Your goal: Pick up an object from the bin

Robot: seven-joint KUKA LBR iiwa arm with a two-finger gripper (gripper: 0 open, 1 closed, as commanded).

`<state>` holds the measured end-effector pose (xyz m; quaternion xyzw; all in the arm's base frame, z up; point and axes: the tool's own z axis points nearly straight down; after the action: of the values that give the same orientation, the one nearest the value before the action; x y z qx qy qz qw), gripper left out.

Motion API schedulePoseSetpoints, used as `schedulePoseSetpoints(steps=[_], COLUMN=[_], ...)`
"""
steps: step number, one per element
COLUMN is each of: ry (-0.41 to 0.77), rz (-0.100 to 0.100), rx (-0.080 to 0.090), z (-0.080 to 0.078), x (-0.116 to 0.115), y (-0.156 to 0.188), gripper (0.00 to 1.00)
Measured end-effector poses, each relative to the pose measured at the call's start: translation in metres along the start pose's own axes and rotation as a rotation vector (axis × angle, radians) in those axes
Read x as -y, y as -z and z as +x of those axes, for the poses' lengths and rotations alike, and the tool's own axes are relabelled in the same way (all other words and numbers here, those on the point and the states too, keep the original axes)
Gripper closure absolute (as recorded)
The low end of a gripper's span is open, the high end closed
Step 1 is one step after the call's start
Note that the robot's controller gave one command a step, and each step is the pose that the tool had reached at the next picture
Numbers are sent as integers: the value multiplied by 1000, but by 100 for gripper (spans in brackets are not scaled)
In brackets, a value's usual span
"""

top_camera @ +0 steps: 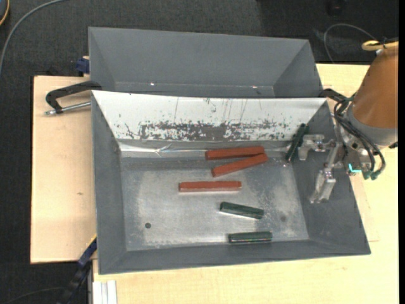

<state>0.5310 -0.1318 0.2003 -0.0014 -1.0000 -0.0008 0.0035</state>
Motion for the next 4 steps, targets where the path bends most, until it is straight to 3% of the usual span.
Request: schedulePoseSetpoints(steps=[1, 2, 3, 4], ry=[-148, -65, -56, -57], rz=[-2, -2, 0, 1], rx=[1, 7, 13, 12], z=[27, 22, 15, 15], x=[-46, -100, -112, -111], y=[-131, -130, -130, -130], gripper=[0, 0, 0, 100])
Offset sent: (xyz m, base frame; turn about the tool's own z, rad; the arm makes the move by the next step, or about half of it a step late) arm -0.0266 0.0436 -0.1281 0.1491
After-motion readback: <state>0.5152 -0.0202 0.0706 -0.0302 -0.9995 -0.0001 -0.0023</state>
